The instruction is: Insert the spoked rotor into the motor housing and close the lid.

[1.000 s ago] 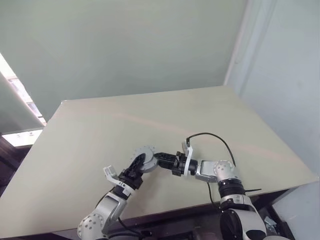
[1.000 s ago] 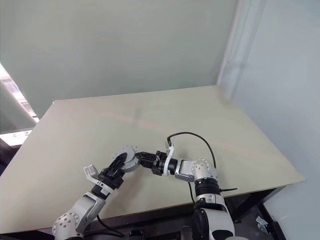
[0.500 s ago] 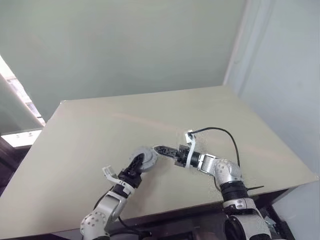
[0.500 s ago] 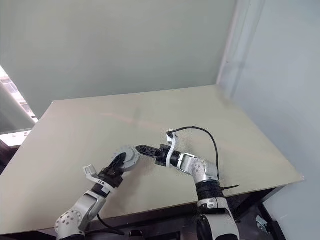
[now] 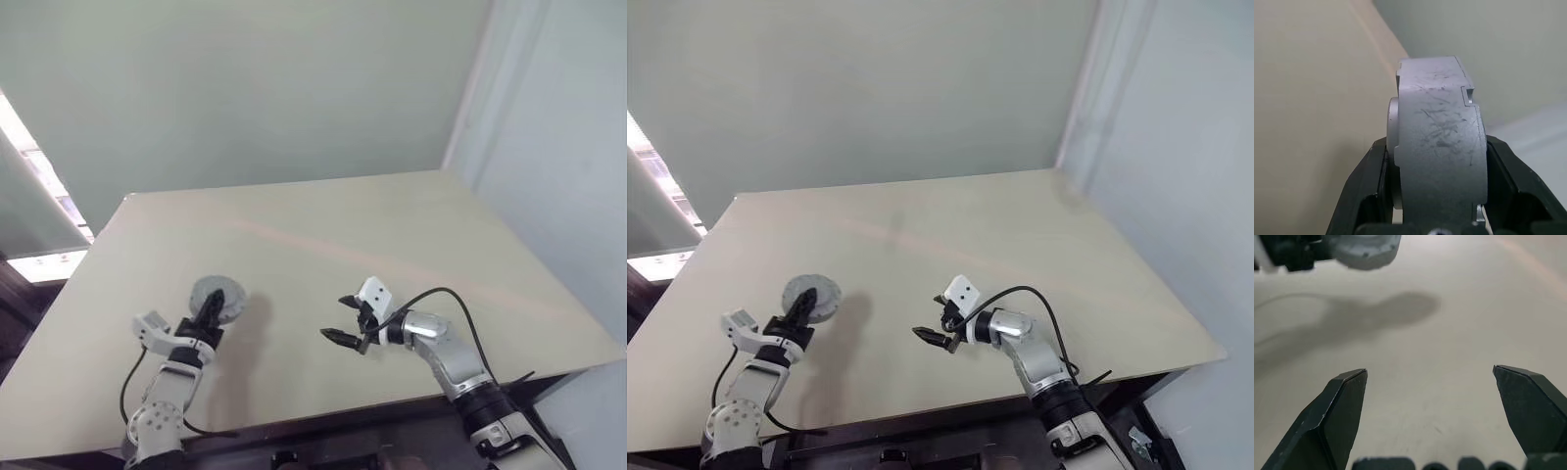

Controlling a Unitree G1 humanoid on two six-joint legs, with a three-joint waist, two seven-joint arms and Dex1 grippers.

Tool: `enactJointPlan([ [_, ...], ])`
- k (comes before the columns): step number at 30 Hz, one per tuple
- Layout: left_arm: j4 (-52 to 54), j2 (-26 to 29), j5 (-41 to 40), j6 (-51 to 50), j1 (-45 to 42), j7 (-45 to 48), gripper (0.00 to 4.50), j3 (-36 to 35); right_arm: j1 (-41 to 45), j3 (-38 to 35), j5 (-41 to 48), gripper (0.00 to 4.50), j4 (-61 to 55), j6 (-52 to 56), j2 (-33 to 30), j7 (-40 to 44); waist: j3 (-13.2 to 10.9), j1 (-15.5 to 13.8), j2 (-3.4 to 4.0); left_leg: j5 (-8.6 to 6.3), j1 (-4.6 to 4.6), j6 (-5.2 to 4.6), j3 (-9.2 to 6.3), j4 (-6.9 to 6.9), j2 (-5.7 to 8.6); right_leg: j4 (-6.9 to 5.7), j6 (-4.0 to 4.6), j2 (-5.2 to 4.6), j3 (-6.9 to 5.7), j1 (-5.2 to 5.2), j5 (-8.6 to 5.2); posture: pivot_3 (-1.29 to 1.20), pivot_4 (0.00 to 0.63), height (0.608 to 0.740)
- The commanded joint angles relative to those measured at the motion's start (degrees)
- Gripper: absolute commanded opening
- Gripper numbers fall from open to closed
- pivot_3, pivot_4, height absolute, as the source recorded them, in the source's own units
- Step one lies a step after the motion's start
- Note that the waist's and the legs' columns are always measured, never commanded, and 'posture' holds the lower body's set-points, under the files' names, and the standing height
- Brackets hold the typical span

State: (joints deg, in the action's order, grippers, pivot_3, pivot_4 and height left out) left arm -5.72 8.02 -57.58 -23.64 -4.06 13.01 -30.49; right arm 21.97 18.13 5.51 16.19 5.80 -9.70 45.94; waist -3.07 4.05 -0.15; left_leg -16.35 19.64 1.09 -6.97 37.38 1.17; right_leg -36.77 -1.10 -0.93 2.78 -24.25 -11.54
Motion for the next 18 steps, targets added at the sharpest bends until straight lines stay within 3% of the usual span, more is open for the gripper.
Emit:
enactJointPlan([
  [1,0.2,0.6,3.36,3.42,-1.54,1.12,1.97,0.16,0.4,0.76,-1.73,4.5,-2.8,-3.76,-0.09,-0.65,0.0,-0.06,-0.04,0.0,0.0,0.0,0.0,0.0,0.01,0.0,0.0,0.0,0.0,0.01,0.0,0.0,0.0,0.74],
  [18,-6.8,0.37,12.45,5.87,-4.16,2.07,1.97,1.65,-1.28,1.38,-2.81,4.5,-3.7,-4.92,-0.4,-0.66,0.03,-1.24,-0.43,-0.01,-0.02,-0.02,-0.03,0.15,0.0,-0.02,0.02,0.01,-0.05,0.1,0.03,0.0,0.0,0.74],
])
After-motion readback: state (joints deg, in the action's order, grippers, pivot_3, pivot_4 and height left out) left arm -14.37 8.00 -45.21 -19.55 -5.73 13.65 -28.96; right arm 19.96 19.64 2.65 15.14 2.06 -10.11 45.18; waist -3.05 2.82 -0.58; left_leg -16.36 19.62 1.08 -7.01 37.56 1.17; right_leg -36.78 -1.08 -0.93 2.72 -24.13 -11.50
